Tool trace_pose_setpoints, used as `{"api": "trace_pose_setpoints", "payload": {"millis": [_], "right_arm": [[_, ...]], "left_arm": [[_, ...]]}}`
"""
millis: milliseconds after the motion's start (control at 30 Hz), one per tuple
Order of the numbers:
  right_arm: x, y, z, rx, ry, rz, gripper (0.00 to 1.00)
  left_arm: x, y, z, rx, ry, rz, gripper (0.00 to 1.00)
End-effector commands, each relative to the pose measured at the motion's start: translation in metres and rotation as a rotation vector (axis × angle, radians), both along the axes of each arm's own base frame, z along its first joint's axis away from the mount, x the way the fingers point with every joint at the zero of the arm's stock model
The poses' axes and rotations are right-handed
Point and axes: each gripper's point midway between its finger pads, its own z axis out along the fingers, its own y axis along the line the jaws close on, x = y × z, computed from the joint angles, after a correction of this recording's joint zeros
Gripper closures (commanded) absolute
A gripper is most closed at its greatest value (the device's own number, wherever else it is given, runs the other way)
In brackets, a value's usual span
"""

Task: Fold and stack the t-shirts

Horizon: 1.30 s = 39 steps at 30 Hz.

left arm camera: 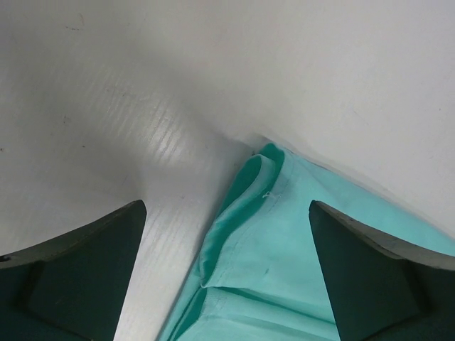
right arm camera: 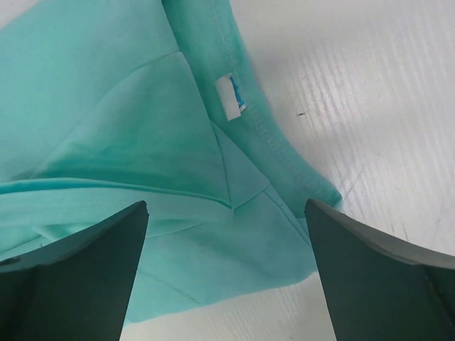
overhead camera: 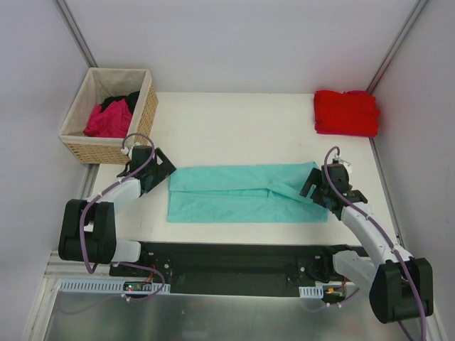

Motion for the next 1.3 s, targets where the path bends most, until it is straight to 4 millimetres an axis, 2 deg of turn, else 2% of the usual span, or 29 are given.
{"api": "trace_pose_setpoints", "payload": {"millis": [0,33,67,167,233,300,433,533,567,667,800,933,1033,1167,1267], "right_arm": [[0.025,-0.001,0.058,-0.038,-0.138,-0.004,0.04],[0.028,0.001,0.064,-0.034,-0.14,0.0,0.03],[0.039,0.006,0.078,-0.021,-0.162,0.014,0.03],[0.057,0.019,0.089,-0.01,-0.165,0.063,0.03],[0.077,0.031,0.092,-0.001,-0.148,0.099,0.03],[0.094,0.044,0.088,0.024,-0.119,0.135,0.03],[0.114,0.051,0.078,0.033,-0.098,0.139,0.04],[0.122,0.055,0.068,0.032,-0.071,0.151,0.04],[0.124,0.056,0.066,0.032,-0.066,0.152,0.04],[0.128,0.058,0.057,0.028,-0.043,0.157,0.03],[0.133,0.061,0.05,0.032,-0.026,0.165,0.03],[0.135,0.067,0.046,0.044,-0.012,0.179,0.03],[0.136,0.08,0.039,0.047,0.008,0.208,0.03],[0.136,0.108,0.036,0.051,0.019,0.274,0.03],[0.138,0.121,0.031,0.044,0.033,0.303,0.03]], "left_arm": [[0.008,-0.002,0.022,-0.008,-0.06,-0.001,0.01],[0.01,-0.003,0.026,-0.014,-0.07,-0.004,0.01],[0.016,-0.005,0.036,-0.024,-0.094,-0.007,0.01],[0.028,-0.014,0.052,-0.058,-0.125,-0.033,0.01],[0.032,-0.023,0.058,-0.089,-0.13,-0.062,0.01],[0.04,-0.032,0.065,-0.105,-0.142,-0.086,0.01],[0.044,-0.06,0.077,-0.121,-0.163,-0.167,0.01],[0.041,-0.084,0.086,-0.13,-0.179,-0.236,0.01],[0.035,-0.101,0.087,-0.145,-0.176,-0.28,0.01],[0.02,-0.125,0.077,-0.154,-0.144,-0.327,0.01],[0.007,-0.138,0.06,-0.168,-0.101,-0.352,0.01],[-0.001,-0.139,0.046,-0.171,-0.081,-0.351,0.01],[-0.002,-0.138,0.038,-0.163,-0.069,-0.344,0.01],[0.0,-0.134,0.028,-0.136,-0.067,-0.337,0.01],[0.002,-0.132,0.019,-0.125,-0.062,-0.33,0.01]]}}
